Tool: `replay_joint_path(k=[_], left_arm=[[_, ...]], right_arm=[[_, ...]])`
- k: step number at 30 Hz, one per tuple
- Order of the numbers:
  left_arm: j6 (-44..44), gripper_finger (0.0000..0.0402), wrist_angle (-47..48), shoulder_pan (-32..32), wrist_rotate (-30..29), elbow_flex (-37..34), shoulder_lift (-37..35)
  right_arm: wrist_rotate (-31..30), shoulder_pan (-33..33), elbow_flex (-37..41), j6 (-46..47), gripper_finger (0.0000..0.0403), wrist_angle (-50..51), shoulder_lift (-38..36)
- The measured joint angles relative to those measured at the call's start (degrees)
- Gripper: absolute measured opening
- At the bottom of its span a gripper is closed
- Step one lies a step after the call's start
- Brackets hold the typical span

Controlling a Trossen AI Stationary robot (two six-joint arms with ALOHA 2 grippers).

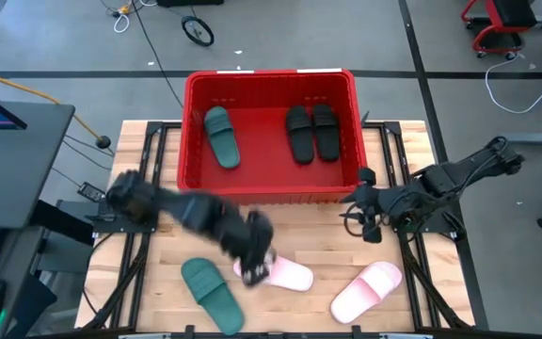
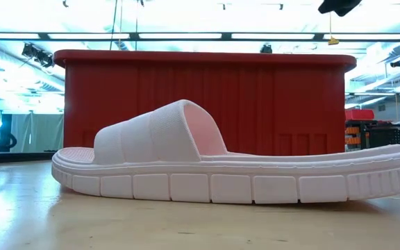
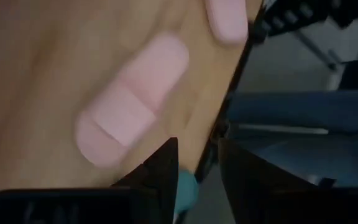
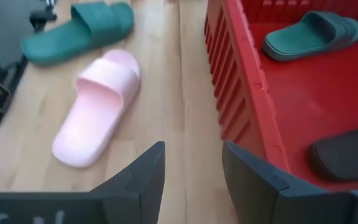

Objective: Pick and place slides into bin
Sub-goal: Put the green slide into the container

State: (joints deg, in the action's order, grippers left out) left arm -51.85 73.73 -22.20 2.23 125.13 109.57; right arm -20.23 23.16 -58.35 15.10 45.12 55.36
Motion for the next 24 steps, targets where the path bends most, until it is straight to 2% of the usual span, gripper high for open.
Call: replay_joint_path(k=[6, 8, 11, 18, 24], left_arm=[[-16.8, 0.0126, 7.4, -10.0, -2.0, 0.1, 5.8], [-19.2, 0.0138, 10.5, -12.1, -2.0, 0.0, 8.3], [-19.5, 0.0166, 16.4, -14.4, -1.7, 0.1, 12.4], [-18.3, 0.0229, 16.2, -15.4, -1.2, -1.7, 21.9], [-19.7, 0.0229, 16.2, -14.0, -1.0, -1.8, 28.2]], right_arm=[[0.0, 0.0, 0.0, -3.6, 0.0165, 0.0, 2.8], [0.0, 0.0, 0.0, -3.7, 0.0165, 0.0, 3.2], [0.0, 0.0, 0.0, -3.8, 0.0165, -0.1, 3.4], [-0.1, 0.0, 0.0, -3.2, 0.0165, 0.0, 3.4], [-0.1, 0.0, 0.0, -3.1, 0.0162, 0.0, 3.4]])
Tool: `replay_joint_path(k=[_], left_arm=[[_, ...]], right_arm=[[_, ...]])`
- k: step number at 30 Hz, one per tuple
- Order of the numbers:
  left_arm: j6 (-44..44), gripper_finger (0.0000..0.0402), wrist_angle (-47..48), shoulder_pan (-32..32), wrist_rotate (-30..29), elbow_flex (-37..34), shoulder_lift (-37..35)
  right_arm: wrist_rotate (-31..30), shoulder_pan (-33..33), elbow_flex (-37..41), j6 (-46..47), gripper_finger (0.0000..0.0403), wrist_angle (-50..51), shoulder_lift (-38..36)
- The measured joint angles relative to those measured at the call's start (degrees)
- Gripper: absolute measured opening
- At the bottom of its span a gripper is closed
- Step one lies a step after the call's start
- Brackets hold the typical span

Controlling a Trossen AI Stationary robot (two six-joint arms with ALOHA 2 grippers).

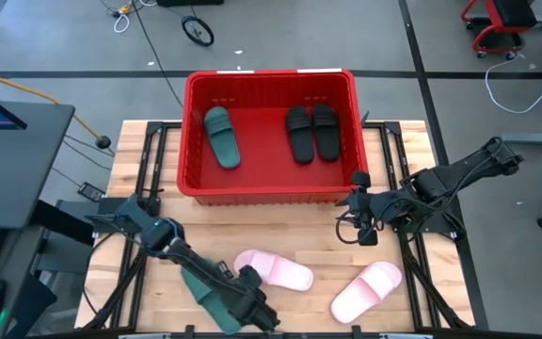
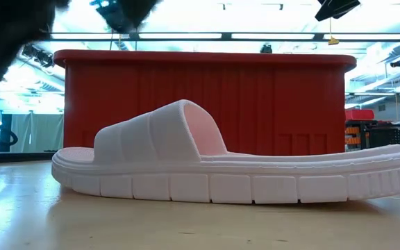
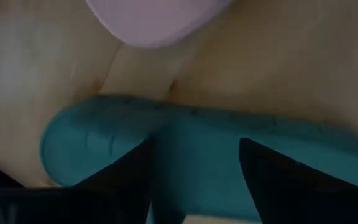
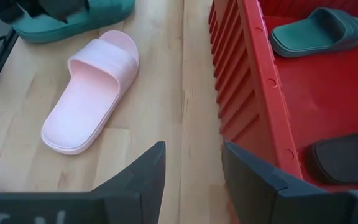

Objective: Pick and place slides into bin
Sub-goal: Put the green slide into the container

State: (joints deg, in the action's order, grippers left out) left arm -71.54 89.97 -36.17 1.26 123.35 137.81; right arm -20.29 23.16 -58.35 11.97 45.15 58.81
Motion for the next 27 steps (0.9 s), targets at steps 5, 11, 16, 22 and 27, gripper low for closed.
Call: replay_joint_path(k=[5, 11, 16, 22, 27], left_arm=[[-1.8, 0.0194, 0.0, 1.2, 1.1, 0.0, 1.7], [-3.1, 0.0152, 0.1, 2.4, 6.0, 0.0, 0.8], [-3.0, 0.0134, -0.6, 2.2, 9.1, 0.2, -0.2], [0.3, 0.0137, -1.6, 3.0, 10.8, 0.2, -0.2], [-4.2, 0.0155, 0.2, 4.3, 11.7, 0.2, -0.2]], right_arm=[[0.0, 0.0, 0.0, 1.1, 0.0162, 0.0, 0.0], [0.0, 0.0, 0.0, 1.3, 0.0162, 0.0, 0.0], [0.0, 0.0, 0.0, 1.3, 0.0162, 0.0, 0.0], [0.0, 0.0, 0.0, 1.1, 0.0161, 0.0, 0.0], [0.0, 0.0, -0.1, 1.3, 0.0161, 0.0, 0.0]])
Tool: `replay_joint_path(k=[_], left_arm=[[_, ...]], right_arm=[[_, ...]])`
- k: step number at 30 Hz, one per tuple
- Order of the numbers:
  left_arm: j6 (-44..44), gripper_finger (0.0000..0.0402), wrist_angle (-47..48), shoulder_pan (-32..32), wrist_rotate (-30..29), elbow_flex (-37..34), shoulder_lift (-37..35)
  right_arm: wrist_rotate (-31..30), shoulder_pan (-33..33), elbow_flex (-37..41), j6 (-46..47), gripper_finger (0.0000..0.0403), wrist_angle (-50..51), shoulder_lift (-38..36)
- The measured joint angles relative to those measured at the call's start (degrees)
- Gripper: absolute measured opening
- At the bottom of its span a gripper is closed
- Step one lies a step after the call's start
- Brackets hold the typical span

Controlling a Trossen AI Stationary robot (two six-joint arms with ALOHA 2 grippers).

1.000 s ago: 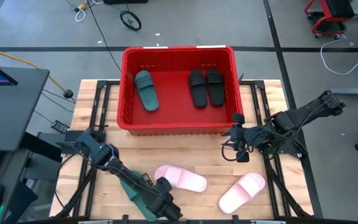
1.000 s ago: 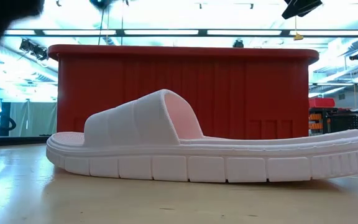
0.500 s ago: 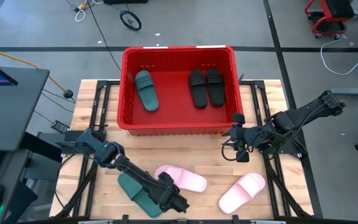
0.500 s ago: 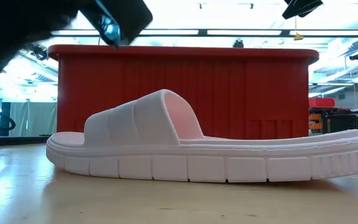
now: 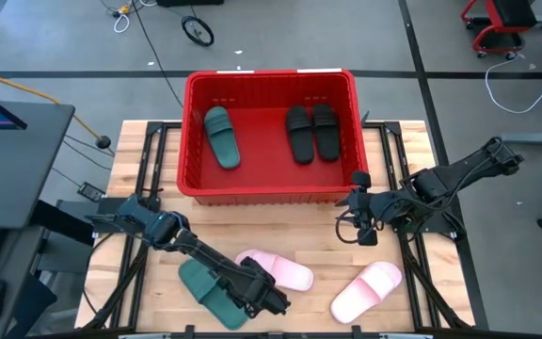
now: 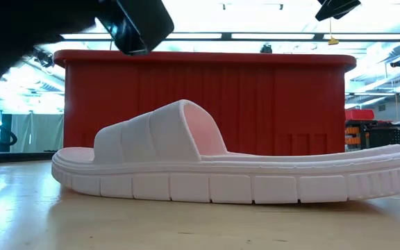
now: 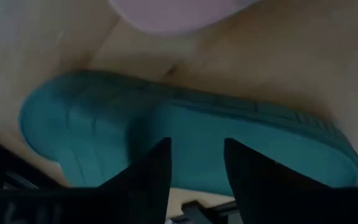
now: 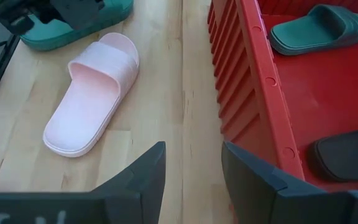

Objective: Pick and place slides into bin
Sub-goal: Put the green slide into the container

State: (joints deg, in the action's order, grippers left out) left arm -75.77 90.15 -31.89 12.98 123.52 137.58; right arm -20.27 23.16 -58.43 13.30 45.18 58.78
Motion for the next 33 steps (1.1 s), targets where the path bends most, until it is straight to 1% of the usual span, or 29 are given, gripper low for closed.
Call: replay_joint_path(k=[5, 10, 15, 18, 21, 24, 28, 31, 33], left_arm=[[0.4, 0.0160, -0.1, -0.2, 5.0, 0.0, 0.0], [-2.6, 0.0138, 0.0, -0.8, 7.0, 0.3, -0.4], [-5.9, 0.0115, -0.1, -1.2, 7.2, 2.9, -0.9], [-6.1, 0.0109, -0.2, -1.1, 7.1, 5.1, -0.9], [-5.9, 0.0108, -0.2, -1.3, 5.8, 6.0, -1.1], [-5.8, 0.0107, -0.1, -1.5, 3.2, 6.0, -1.3], [-2.8, 0.0107, -0.2, -1.8, 1.9, 5.2, -1.9], [-1.4, 0.0107, -0.2, -1.6, 1.1, 5.0, -4.7], [-3.3, 0.0107, -0.1, -1.2, -1.8, 5.0, -8.0]], right_arm=[[0.0, 0.0, 0.0, -0.2, 0.0161, 0.0, 0.0], [0.0, 0.0, 0.0, -0.8, 0.0161, -0.1, 0.0], [0.0, -0.1, 0.0, -1.4, 0.0161, -0.3, 0.0], [-0.1, -0.2, 0.0, -1.4, 0.0162, -0.5, 0.0], [-0.1, -0.2, 0.0, -1.6, 0.0162, -0.5, 0.0], [-0.2, -0.2, 0.0, -1.8, 0.0162, -0.7, 0.0], [-0.2, -0.2, 0.0, -2.0, 0.0162, -0.9, 0.0], [-0.3, -0.2, 0.0, -2.0, 0.0162, -0.9, 0.0], [-0.3, -0.2, 0.0, -2.0, 0.0162, -0.9, 0.0]])
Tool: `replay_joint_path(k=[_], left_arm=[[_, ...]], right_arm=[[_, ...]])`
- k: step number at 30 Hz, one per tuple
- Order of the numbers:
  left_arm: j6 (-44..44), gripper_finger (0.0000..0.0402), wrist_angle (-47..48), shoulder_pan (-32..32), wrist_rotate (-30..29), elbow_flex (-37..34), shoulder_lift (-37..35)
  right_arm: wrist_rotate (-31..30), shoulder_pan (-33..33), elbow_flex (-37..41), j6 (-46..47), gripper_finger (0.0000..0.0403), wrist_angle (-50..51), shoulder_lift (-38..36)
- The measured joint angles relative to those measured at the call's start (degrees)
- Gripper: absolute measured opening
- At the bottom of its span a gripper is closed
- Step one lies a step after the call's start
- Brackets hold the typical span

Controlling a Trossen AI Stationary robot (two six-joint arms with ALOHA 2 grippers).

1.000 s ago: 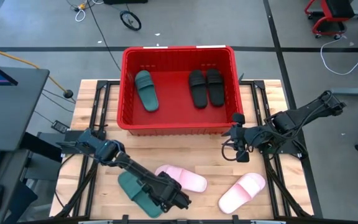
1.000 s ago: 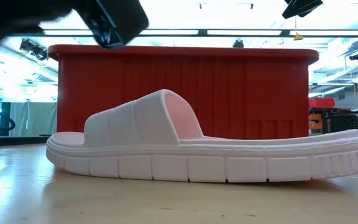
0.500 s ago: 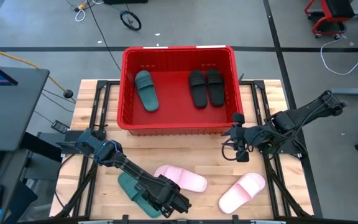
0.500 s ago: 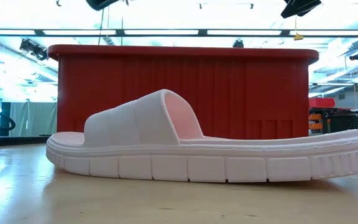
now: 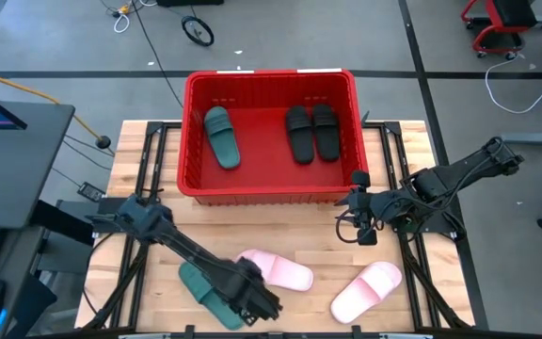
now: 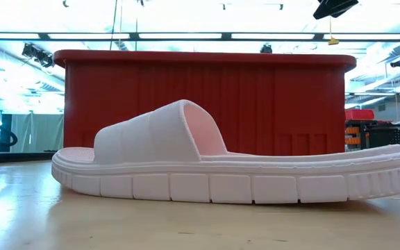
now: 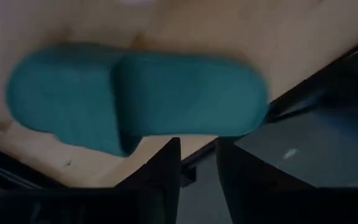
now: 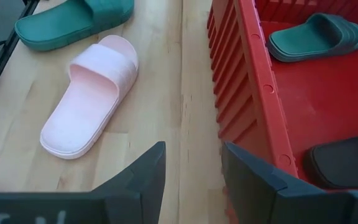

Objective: Pick and place slides into bin
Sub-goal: Put the green slide into the container

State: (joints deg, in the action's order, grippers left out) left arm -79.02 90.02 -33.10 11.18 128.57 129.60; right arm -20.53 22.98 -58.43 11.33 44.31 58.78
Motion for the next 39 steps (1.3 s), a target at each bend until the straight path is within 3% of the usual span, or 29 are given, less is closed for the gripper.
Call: replay_joint_path(k=[6, 12, 16, 19, 23, 27, 33, 37, 39], left_arm=[[-2.4, 0.0107, -0.1, 0.8, -19.2, 0.1, -11.4], [4.6, 0.0107, 0.0, -1.0, -35.2, 0.1, -21.4], [8.5, 0.0107, 0.0, -2.5, -36.2, 0.1, -26.3], [13.9, 0.0107, 0.0, -4.3, -41.3, 0.0, -29.9], [26.5, 0.0107, -0.1, -5.8, -44.6, 0.0, -35.6], [23.2, 0.0107, -1.4, -5.6, -48.7, 0.1, -39.0], [29.8, 0.0107, -1.8, -5.0, -47.8, 0.1, -41.7], [40.5, 0.0107, -0.4, -5.0, -47.9, 0.0, -43.4], [40.1, 0.0107, -0.1, -5.0, -48.4, 0.0, -45.4]], right_arm=[[0.0, 0.0, 0.0, 0.0, 0.0162, -0.2, 0.0], [0.0, 0.0, 0.0, 1.9, 0.0162, -0.2, 0.0], [0.0, 0.0, 0.0, 2.1, 0.0162, -0.2, 0.0], [0.0, 0.0, 0.0, 2.1, 0.0162, -0.2, 0.0], [0.0, 0.0, 0.0, 2.1, 0.0162, -0.2, 0.0], [-0.3, 0.0, 0.0, 1.8, 0.0162, -0.2, 0.0], [-1.8, 0.0, 0.0, 2.1, 0.0162, -0.2, 0.0], [-2.0, 0.0, 0.0, 2.1, 0.0162, -0.2, 0.0], [-2.0, 0.0, 0.0, 2.2, 0.0162, -0.2, 0.0]])
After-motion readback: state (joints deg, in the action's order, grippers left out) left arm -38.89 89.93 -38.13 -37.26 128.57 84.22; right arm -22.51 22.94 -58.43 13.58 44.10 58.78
